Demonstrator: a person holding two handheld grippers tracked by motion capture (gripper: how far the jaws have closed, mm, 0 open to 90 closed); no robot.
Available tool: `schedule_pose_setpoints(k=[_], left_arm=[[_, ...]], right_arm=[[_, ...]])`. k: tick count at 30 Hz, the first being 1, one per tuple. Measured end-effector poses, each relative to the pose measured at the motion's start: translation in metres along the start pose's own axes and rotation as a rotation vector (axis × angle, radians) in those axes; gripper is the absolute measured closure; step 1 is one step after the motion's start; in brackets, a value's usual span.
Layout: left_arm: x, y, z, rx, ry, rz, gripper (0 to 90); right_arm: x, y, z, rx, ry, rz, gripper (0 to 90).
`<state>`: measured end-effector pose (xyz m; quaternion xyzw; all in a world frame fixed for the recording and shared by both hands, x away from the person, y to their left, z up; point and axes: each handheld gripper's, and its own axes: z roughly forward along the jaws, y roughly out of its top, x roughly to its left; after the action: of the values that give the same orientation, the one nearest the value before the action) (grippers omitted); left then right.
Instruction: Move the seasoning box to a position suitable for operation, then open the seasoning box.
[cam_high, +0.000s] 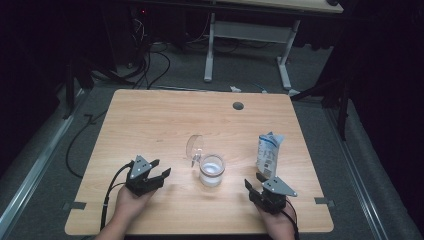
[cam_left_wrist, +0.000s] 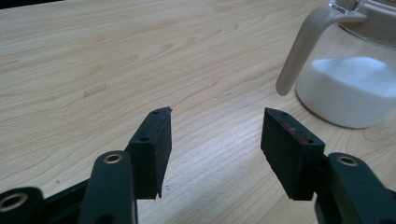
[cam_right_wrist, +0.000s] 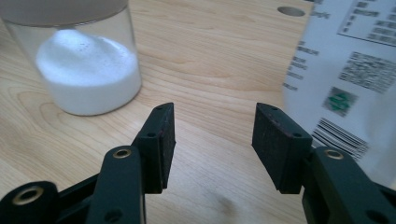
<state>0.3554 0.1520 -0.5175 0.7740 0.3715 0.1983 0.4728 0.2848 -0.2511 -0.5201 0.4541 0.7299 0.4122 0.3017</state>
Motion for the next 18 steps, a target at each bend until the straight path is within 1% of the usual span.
schedule_pose_setpoints(k=[6,9,11,16,18], left_arm=[[-0.002,0.002,0.0,-0.004,-0.007,-0.004,48.0],[-0.004,0.003,0.001,0.001,-0.006,0.001,49.2],[-0.004,0.003,0.002,0.005,-0.008,0.001,50.0],[-0.005,0.007,0.002,-0.008,-0.015,-0.02,52.1],[-0.006,0.011,0.001,-0.009,-0.016,-0.016,53.0]], right_arm=[[0.005,0.001,0.004,0.015,0.014,-0.019,48.6],[0.007,0.001,0.005,0.008,0.018,-0.019,48.1],[0.008,0.002,0.005,0.013,0.022,-0.021,47.8],[0.007,0.003,0.007,0.015,0.032,-0.014,47.6],[0.008,0.003,0.008,0.014,0.04,-0.017,47.5]])
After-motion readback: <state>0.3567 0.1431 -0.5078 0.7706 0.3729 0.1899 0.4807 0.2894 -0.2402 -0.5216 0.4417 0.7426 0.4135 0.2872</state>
